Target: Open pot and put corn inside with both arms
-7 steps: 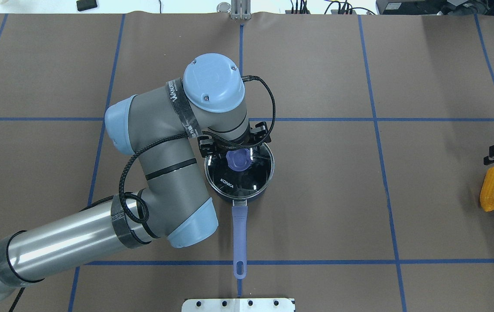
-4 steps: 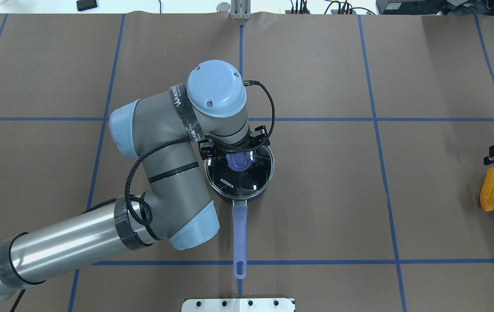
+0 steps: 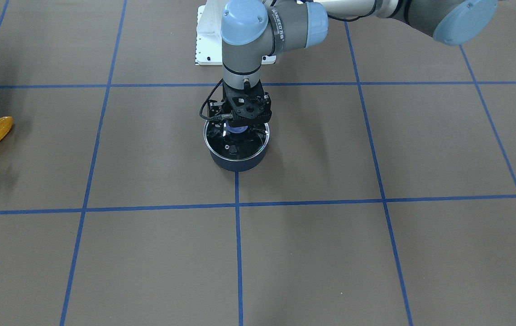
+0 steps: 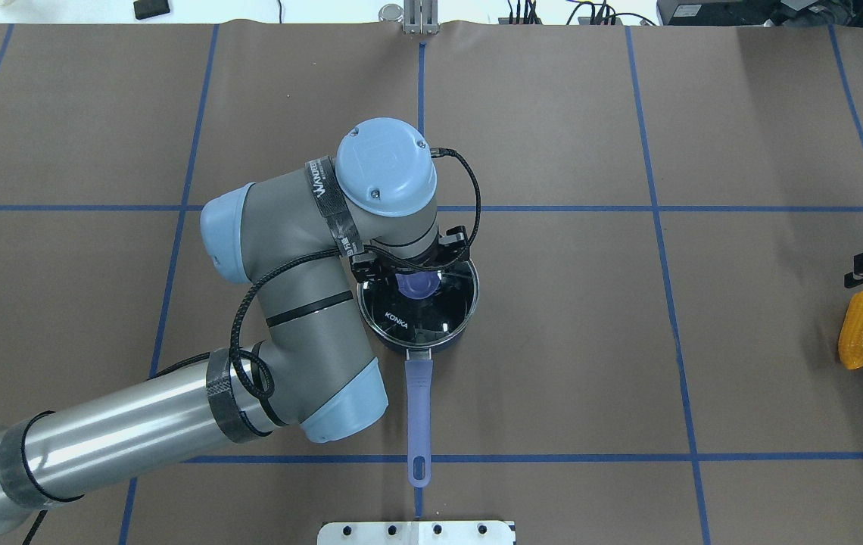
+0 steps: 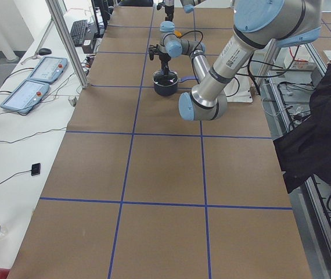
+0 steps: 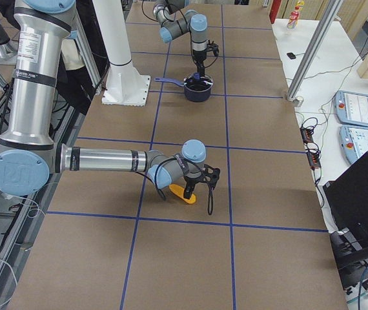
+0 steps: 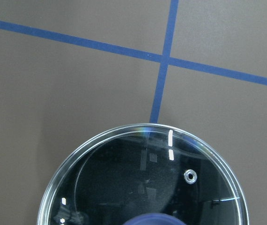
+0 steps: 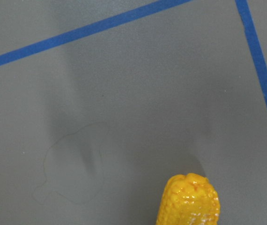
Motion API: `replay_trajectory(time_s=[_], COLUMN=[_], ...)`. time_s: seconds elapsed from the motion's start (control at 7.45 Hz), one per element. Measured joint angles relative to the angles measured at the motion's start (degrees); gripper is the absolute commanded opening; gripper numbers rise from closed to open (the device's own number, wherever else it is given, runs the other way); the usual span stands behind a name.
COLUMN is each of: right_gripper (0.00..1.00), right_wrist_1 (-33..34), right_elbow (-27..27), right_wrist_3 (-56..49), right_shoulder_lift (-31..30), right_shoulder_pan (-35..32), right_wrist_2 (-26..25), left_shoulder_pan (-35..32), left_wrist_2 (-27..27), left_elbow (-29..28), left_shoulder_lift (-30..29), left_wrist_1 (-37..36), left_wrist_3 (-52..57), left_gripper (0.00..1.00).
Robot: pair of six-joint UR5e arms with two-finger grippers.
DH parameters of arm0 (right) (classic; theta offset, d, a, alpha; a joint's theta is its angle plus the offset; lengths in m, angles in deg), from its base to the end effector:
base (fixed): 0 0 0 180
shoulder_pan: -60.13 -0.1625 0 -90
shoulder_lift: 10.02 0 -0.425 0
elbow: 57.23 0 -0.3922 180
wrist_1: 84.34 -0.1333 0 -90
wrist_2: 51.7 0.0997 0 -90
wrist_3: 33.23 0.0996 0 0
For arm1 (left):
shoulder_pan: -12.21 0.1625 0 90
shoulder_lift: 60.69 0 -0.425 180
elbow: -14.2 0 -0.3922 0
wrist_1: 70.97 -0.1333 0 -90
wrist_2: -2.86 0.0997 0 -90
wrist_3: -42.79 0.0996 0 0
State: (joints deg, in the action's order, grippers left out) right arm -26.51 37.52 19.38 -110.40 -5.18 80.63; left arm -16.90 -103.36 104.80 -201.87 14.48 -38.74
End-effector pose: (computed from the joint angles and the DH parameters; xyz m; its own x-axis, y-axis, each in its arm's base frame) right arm -0.1219 -0.4236 0.6403 0.6285 0.2923 0.7208 -0.2069 0.9561 -0.2073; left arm 0.5705 -0.4384 0.1125 0.6292 -0.1885 -0.7540 0.1974 0.9771 -0.0795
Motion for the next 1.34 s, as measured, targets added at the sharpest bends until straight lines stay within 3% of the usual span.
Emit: replay_trajectory(time_s=[0.27, 0.67, 1.34], right_gripper=[1.0, 1.0, 1.0], right_wrist_1=[0.0, 0.0, 0.07], right_elbow=[0.0, 0.0, -0.78], right_wrist_3=[-0.02, 0.02, 0.07], right_shoulder_lift=[0.0, 0.03, 0.63], right_shoulder_pan=[0.0, 0.0, 0.06], right_wrist_2=[0.03, 0.02, -0.15], left_shoulder_pan=[0.02, 0.08, -0.21], left_wrist_2=[-0.01, -0.03, -0.36], left_elbow=[-0.01, -0.05, 3.65], left_shoulder_lift=[0.03, 0.08, -0.12], left_wrist_1=[-0.02, -0.02, -1.76], left_wrist_3=[-0.01, 0.07, 0.74], left_gripper=[0.62, 0.55, 0.56])
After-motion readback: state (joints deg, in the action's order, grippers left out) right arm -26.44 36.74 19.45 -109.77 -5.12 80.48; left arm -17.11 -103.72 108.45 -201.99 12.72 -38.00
